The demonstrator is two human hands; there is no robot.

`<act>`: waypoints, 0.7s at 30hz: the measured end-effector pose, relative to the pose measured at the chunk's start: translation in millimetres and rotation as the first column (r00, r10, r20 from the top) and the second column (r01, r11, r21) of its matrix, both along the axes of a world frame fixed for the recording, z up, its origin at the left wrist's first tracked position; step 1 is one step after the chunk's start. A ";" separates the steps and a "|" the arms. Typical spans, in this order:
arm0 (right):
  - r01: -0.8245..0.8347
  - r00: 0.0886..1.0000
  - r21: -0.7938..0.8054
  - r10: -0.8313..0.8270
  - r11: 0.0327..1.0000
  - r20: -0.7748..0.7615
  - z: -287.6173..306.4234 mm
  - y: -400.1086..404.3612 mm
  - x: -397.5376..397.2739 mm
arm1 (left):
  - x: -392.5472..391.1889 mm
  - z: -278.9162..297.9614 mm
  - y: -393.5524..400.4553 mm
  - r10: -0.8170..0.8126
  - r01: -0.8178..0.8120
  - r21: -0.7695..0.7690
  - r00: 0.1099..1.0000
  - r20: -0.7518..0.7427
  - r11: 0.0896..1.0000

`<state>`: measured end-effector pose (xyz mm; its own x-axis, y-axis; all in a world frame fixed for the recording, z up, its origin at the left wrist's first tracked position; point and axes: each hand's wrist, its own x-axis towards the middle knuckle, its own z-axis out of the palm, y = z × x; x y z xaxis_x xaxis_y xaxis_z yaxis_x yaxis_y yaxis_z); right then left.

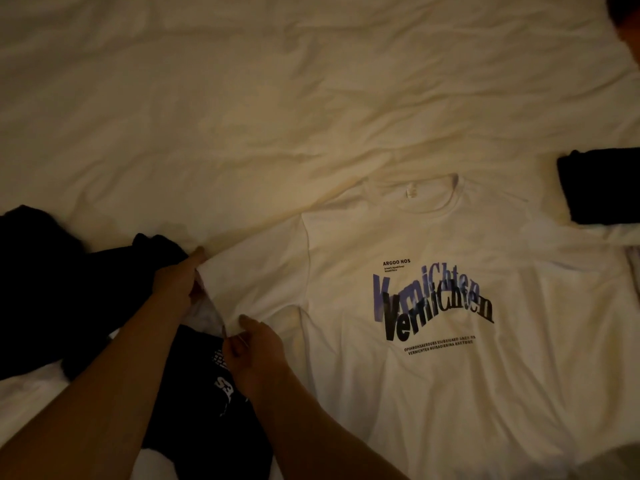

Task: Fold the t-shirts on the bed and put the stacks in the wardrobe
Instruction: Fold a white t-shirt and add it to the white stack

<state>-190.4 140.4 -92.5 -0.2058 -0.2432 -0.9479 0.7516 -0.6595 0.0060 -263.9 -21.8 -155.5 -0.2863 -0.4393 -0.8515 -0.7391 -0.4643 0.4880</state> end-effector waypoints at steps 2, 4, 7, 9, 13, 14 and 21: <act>-0.002 1.000 0.024 0.002 1.000 0.006 0.1 -0.8 -0.4 | -0.7 19.7 16.8 -0.086 0.089 0.106 0.996 -0.033 0.990; 0.000 1.000 0.042 0.000 0.999 0.001 -0.7 -1.2 0.7 | 1.8 25.9 23.7 -0.144 0.159 0.217 0.986 -0.083 0.963; 0.010 1.000 0.096 -0.009 0.995 -0.011 3.0 0.6 -0.6 | 1.4 29.4 18.8 -0.091 0.107 0.133 0.989 -0.120 0.985; 0.046 0.999 0.114 -0.046 0.992 -0.011 9.1 3.8 -1.6 | -3.4 40.0 19.3 -0.101 0.108 0.026 0.976 -0.195 0.994; 0.032 0.991 0.151 -0.012 0.988 -0.134 20.0 30.2 -4.6 | -25.4 84.0 51.9 -0.234 0.183 -0.178 0.915 -0.329 0.967; 0.036 0.988 0.163 -0.011 0.986 -0.156 22.5 40.3 -7.3 | -32.3 97.6 67.9 -0.264 0.197 -0.207 0.885 -0.382 0.958; 0.201 0.976 0.020 -0.198 0.979 -0.087 35.2 153.1 -38.7 | -81.7 134.6 230.3 -0.487 0.333 -0.362 0.690 -0.535 0.871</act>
<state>-229.0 293.6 -57.3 -0.3266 -0.1625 -0.9311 0.6019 -0.7953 -0.0723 -345.6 208.5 -20.9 -0.8908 -0.3043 -0.3374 -0.3514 -0.0093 0.9362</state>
